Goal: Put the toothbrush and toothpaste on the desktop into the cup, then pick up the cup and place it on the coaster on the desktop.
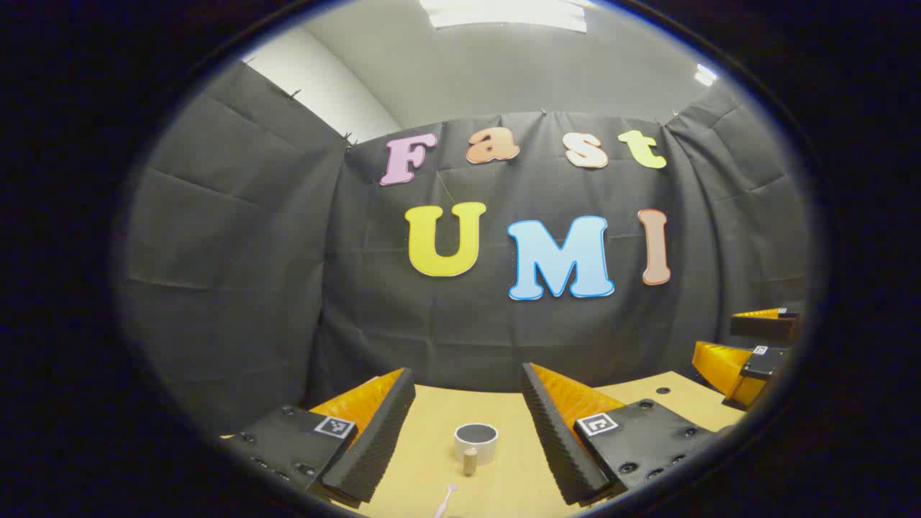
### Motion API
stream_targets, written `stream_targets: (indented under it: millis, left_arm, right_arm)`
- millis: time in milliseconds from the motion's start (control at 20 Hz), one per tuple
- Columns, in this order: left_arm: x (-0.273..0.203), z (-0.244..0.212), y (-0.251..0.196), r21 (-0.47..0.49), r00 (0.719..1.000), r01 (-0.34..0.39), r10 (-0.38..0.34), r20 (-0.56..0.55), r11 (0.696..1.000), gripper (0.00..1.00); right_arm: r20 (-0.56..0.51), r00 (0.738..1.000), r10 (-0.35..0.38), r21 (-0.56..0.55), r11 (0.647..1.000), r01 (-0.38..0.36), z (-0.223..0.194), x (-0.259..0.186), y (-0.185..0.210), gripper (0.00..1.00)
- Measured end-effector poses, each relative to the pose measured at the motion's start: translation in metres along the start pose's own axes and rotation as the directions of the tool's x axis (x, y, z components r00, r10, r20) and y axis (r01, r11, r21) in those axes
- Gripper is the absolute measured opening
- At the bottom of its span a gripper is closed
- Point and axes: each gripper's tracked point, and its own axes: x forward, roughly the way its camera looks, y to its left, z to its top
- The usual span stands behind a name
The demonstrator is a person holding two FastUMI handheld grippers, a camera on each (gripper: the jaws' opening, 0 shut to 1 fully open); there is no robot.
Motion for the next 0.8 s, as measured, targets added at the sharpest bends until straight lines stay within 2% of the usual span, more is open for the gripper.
stream_targets:
  millis: [500,800]
  left_arm:
    - [0.025,-0.014,0.008,-0.019,0.999,0.019,-0.019,-0.025,1.0,0.95]
    - [0.041,-0.016,0.015,0.025,0.998,0.049,-0.048,-0.029,0.998,0.95]
  right_arm:
    - [-0.035,0.999,-0.025,-0.033,0.999,0.024,-0.012,0.013,0.004,0.93]
    - [-0.081,0.996,-0.031,-0.033,0.999,0.029,-0.024,0.017,0.015,0.94]
